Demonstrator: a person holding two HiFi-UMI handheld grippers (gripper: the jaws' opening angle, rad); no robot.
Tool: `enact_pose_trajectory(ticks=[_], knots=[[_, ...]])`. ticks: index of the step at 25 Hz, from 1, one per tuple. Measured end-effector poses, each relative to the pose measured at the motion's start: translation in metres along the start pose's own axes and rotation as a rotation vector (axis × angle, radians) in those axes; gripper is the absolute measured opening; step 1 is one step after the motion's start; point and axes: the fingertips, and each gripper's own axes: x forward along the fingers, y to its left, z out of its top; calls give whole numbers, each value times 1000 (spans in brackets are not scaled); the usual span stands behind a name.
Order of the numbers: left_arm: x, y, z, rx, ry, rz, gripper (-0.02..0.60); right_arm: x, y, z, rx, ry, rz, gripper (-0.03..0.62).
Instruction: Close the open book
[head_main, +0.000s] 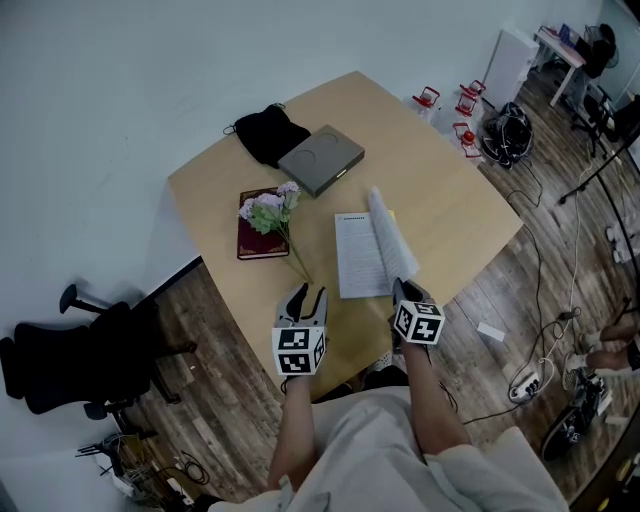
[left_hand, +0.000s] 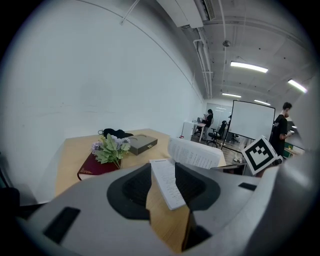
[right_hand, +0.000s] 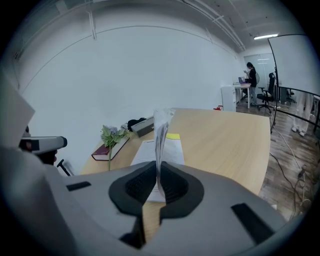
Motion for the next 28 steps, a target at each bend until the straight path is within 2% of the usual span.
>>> enact_pose_trajectory(ticks=[11,20,28], knots=[[13,-4,-8,-21,27,30,160,18,20,-16,-141,89,88,32],[16,3,-14,-37,53,83,160,36,44,-35,-326,178,160,32],[17,5,-27,-66,70,126,160,52,51,-50,-392,245,195,41]])
